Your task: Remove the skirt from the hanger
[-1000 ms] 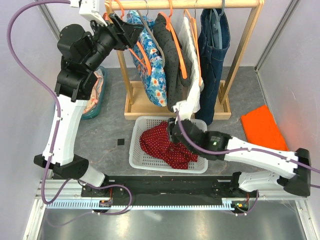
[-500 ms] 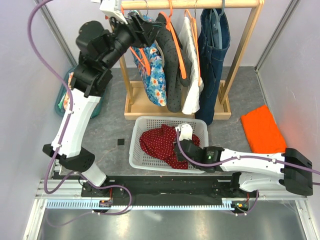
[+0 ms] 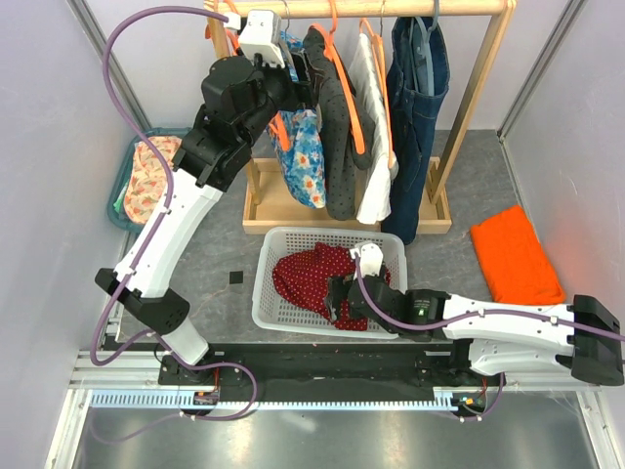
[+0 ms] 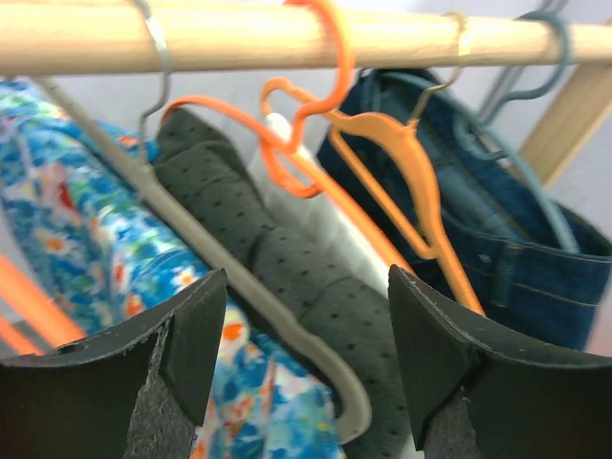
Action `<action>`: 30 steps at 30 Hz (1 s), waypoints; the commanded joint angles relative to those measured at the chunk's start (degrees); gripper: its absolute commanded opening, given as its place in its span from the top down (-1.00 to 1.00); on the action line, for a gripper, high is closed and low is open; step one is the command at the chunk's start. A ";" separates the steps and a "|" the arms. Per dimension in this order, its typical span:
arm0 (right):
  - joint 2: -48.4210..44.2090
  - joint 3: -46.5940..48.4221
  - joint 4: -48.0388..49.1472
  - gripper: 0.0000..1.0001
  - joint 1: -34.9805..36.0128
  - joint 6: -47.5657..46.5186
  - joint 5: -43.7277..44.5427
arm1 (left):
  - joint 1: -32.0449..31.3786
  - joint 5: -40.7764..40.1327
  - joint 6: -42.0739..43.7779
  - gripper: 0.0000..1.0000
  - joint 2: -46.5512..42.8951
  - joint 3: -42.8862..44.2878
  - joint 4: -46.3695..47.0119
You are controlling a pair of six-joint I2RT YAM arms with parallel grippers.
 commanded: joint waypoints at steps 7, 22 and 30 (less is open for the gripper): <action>-3.72 3.03 -1.06 -0.92 0.13 -0.40 2.54 | -0.86 -7.89 3.95 -0.52 -2.96 -6.09 0.28; -3.11 5.14 -1.86 -0.92 0.22 -1.80 5.71 | -0.42 -11.31 9.13 -0.36 -14.38 -15.68 -0.16; -4.25 4.44 -1.86 -0.91 0.13 -1.54 5.80 | -0.42 -12.11 10.46 -0.36 -15.27 -14.20 0.72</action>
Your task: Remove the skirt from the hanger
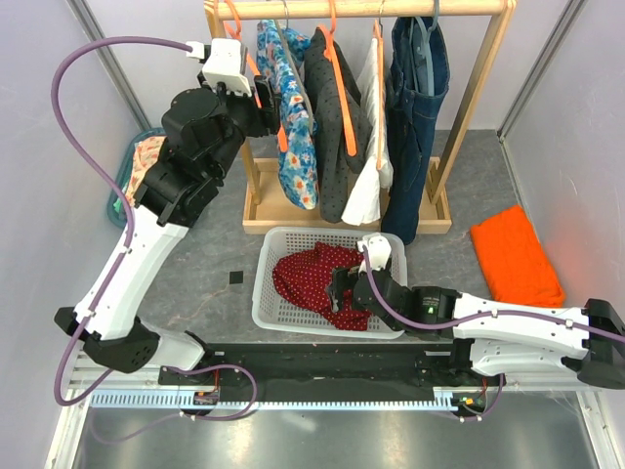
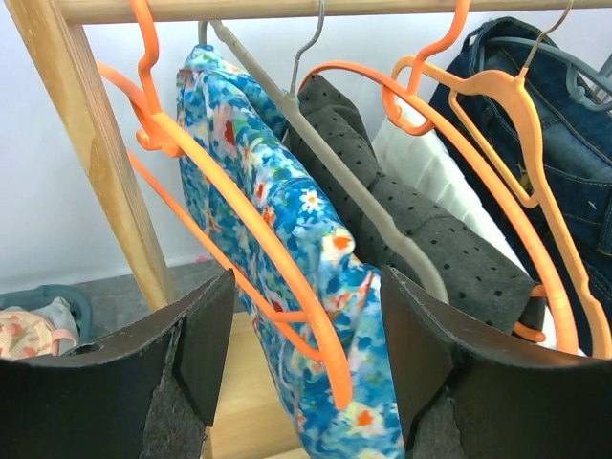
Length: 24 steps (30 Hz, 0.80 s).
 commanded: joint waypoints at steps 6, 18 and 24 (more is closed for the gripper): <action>-0.47 2.91 1.32 -0.91 0.13 -1.15 0.26 | 0.13 1.72 2.65 -0.37 2.32 4.76 1.55; 0.59 2.57 1.58 -0.91 0.22 -0.62 -0.09 | -0.05 17.08 -0.93 -0.34 0.91 2.72 -1.17; -0.28 1.69 1.32 -0.91 0.13 0.08 -0.36 | 0.04 23.00 -2.19 -0.32 1.62 3.27 -2.23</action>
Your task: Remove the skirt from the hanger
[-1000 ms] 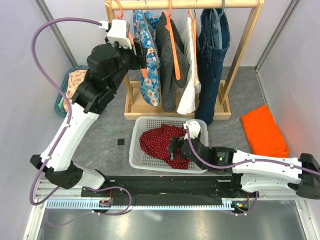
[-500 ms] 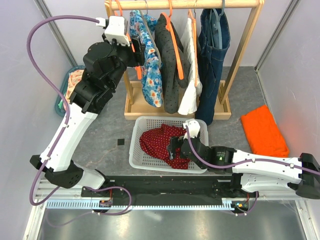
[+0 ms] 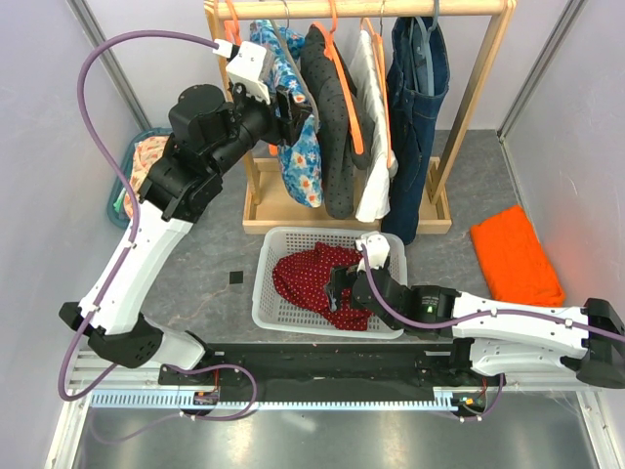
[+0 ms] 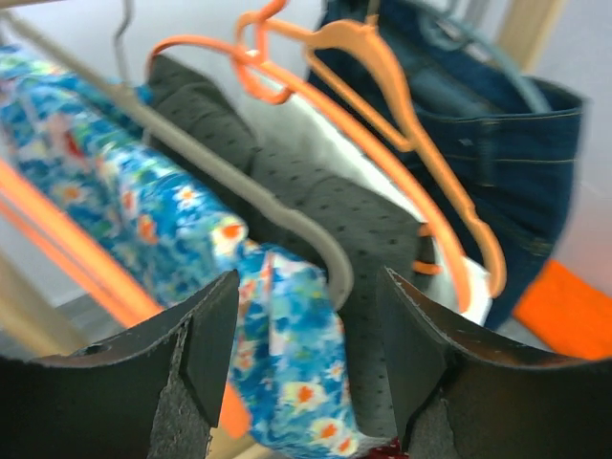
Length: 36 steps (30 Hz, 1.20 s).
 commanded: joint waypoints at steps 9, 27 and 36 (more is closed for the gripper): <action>-1.84 0.24 -0.13 -0.91 0.22 0.91 0.91 | 1.02 5.86 -4.08 -0.29 -2.06 -5.72 -0.68; -5.01 -1.87 -1.10 -0.92 0.13 1.53 1.44 | 6.65 -1.09 -6.46 -0.18 -11.03 -9.79 -3.67; -3.61 -2.31 2.50 -0.96 0.13 -0.40 -2.50 | 6.65 3.31 -11.29 -0.30 3.73 10.33 -0.52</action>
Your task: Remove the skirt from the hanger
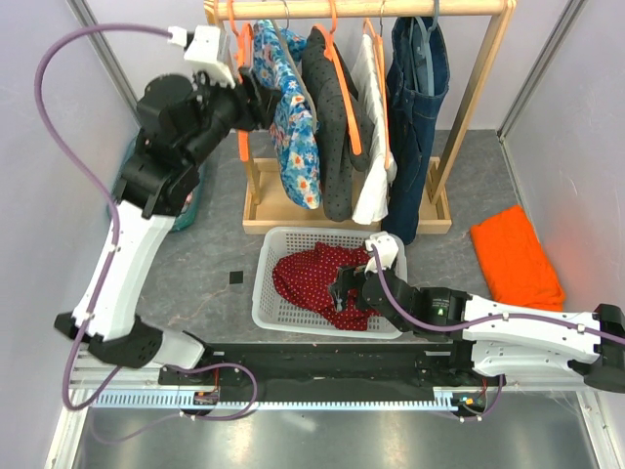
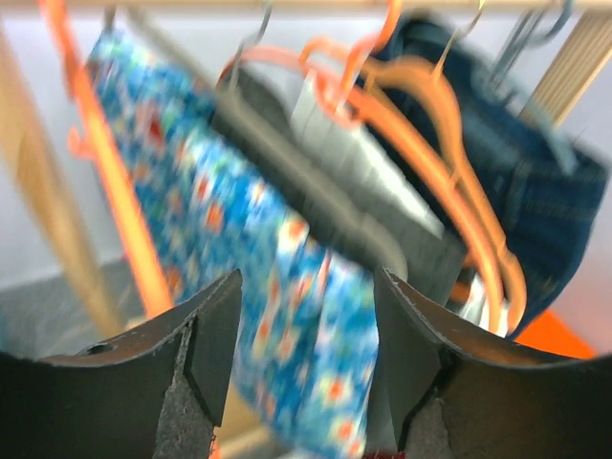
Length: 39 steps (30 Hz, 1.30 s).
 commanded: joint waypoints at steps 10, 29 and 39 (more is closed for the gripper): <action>9.23 1.84 7.51 -0.96 0.31 -2.25 -3.04 | -3.02 0.15 -6.22 -0.29 15.01 19.13 5.99; 3.61 -1.07 6.11 -0.96 0.57 -1.37 -0.67 | -10.58 -20.50 4.42 -0.24 16.17 11.24 8.02; 3.16 -1.94 5.93 -0.96 0.57 -0.93 -0.31 | -10.58 -22.09 6.79 -0.25 9.84 3.51 8.11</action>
